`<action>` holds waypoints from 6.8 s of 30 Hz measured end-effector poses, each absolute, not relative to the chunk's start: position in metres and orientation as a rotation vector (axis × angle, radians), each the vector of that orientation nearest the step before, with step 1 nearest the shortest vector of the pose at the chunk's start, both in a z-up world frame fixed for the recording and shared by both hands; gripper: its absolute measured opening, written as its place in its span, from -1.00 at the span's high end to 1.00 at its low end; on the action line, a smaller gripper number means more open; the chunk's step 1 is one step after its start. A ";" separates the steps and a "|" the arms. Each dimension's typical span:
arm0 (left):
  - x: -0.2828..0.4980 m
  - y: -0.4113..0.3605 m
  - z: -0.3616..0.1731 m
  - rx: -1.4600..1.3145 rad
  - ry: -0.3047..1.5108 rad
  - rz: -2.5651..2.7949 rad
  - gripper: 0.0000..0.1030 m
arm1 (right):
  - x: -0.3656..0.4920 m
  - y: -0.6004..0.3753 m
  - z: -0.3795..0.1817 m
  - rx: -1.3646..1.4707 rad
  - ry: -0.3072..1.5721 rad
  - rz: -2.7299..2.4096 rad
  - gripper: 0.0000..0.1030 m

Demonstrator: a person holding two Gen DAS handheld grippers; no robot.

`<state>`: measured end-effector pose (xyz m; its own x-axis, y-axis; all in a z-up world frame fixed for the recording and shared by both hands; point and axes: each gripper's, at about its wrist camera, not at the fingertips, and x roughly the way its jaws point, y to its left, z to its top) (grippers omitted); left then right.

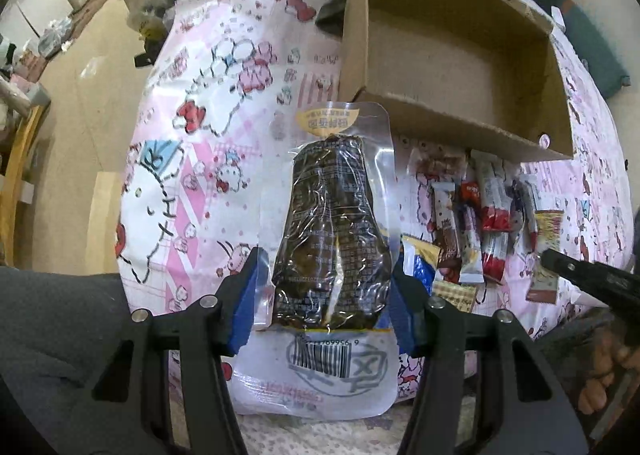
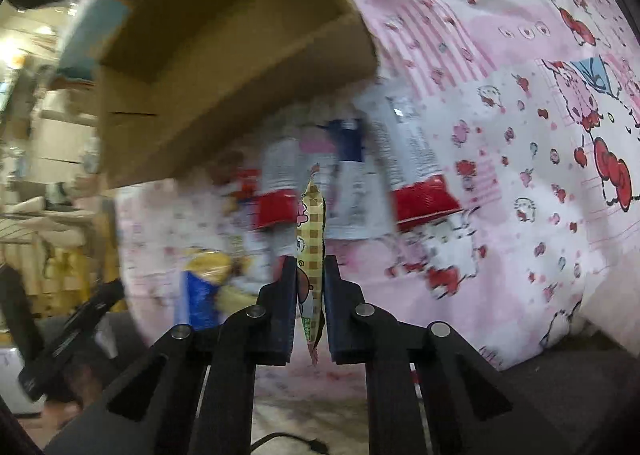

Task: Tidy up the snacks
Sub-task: 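Carry the pastry toward the box while the right tool grasps the checkered wafer bar, then lower the pastry into the box with the left tool while the right tool drops the wafer bar in, then grasp the blue-and-yellow bag with the left tool and lift it, then hold the blue bag while the right tool grasps a white red-ended bar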

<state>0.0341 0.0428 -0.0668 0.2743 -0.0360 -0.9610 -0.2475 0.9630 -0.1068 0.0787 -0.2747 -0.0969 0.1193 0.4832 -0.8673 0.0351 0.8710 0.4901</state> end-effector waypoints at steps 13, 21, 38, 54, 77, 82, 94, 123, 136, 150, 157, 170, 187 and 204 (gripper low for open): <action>0.053 0.038 -0.018 -0.206 1.111 0.144 -0.01 | 0.087 -0.286 -0.031 0.580 1.083 0.543 0.75; 0.096 0.026 0.003 -0.156 1.074 0.132 -0.01 | 0.118 -0.277 -0.019 0.565 1.017 0.548 0.75; 0.177 -0.018 0.000 -0.043 0.995 0.055 -0.01 | 0.179 -0.273 -0.020 0.479 0.936 0.478 0.75; 0.200 -0.018 -0.043 -0.042 0.979 0.018 -0.03 | 0.210 -0.259 -0.061 0.445 1.043 0.399 0.75; 0.205 -0.021 -0.054 -0.061 1.018 0.014 -0.25 | 0.210 -0.252 -0.070 0.445 1.079 0.417 0.63; 0.201 -0.024 -0.044 -0.042 0.975 0.014 -0.84 | 0.208 -0.259 -0.063 0.499 1.034 0.407 -0.65; 0.194 -0.021 -0.037 -0.053 0.956 0.015 -0.84 | 0.206 -0.265 -0.053 0.491 1.009 0.383 -0.69; 0.114 0.010 -0.013 -0.144 0.989 0.064 -0.84 | 0.131 -0.276 -0.032 0.478 1.015 0.394 -0.69; 0.062 0.009 -0.049 -0.174 1.176 0.034 -0.84 | 0.098 -0.285 -0.058 0.539 1.134 0.331 -0.69; 0.046 0.002 -0.096 -0.188 1.377 -0.018 -0.72 | 0.097 -0.288 -0.082 0.557 1.235 0.247 -0.69; 0.050 -0.031 -0.133 -0.139 1.494 -0.084 -0.51 | 0.100 -0.285 -0.085 0.559 1.247 0.245 -0.69; 0.050 -0.029 -0.123 -0.102 1.460 -0.053 0.49 | 0.103 -0.309 -0.094 0.630 1.256 0.152 -0.69; 0.058 0.016 -0.096 -0.274 1.373 0.075 0.49 | 0.148 -0.289 -0.146 0.252 1.446 -0.009 -0.26; 0.057 0.019 -0.096 -0.274 1.364 0.086 0.49 | 0.134 -0.286 -0.135 0.263 1.400 0.052 0.36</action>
